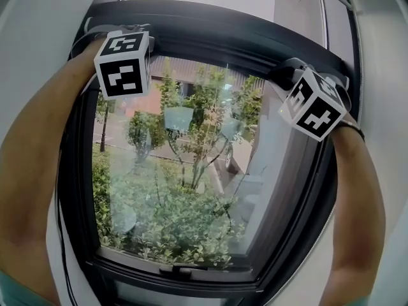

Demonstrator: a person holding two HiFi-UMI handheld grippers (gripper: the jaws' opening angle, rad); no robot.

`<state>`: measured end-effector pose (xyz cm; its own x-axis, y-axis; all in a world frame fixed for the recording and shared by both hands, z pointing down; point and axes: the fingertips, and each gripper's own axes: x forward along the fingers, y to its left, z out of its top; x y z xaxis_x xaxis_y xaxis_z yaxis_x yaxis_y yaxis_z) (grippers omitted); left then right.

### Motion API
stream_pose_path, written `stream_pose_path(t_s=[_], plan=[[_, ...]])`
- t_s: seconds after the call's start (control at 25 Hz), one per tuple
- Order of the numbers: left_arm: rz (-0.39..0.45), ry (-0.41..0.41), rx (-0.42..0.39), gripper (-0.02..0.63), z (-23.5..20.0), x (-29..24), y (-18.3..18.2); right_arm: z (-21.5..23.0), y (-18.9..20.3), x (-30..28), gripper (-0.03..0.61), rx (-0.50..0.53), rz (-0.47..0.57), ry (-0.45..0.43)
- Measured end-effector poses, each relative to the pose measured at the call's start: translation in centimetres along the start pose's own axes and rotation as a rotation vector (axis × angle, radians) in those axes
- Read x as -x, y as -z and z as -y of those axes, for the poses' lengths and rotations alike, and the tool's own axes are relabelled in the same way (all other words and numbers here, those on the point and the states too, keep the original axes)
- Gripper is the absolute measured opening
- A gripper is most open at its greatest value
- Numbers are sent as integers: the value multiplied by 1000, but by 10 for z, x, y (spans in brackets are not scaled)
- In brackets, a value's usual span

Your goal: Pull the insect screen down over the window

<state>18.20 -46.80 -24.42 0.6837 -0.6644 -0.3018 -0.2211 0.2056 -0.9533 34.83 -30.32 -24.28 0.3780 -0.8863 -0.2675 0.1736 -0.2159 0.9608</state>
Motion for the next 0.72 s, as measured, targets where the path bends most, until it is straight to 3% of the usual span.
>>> stream_pose_path(t_s=[0.28,0.44,0.72], plan=[[-3,63,-32,31,21,15,-6,-21,1,12,23,-4,19,-85],[10,91,-28,31,55,27,-5,-57,-2,20,23,-4,35,-140],[21,76,-9,31,104,51,-5,-107,-9,41,23,-57,60,-168]])
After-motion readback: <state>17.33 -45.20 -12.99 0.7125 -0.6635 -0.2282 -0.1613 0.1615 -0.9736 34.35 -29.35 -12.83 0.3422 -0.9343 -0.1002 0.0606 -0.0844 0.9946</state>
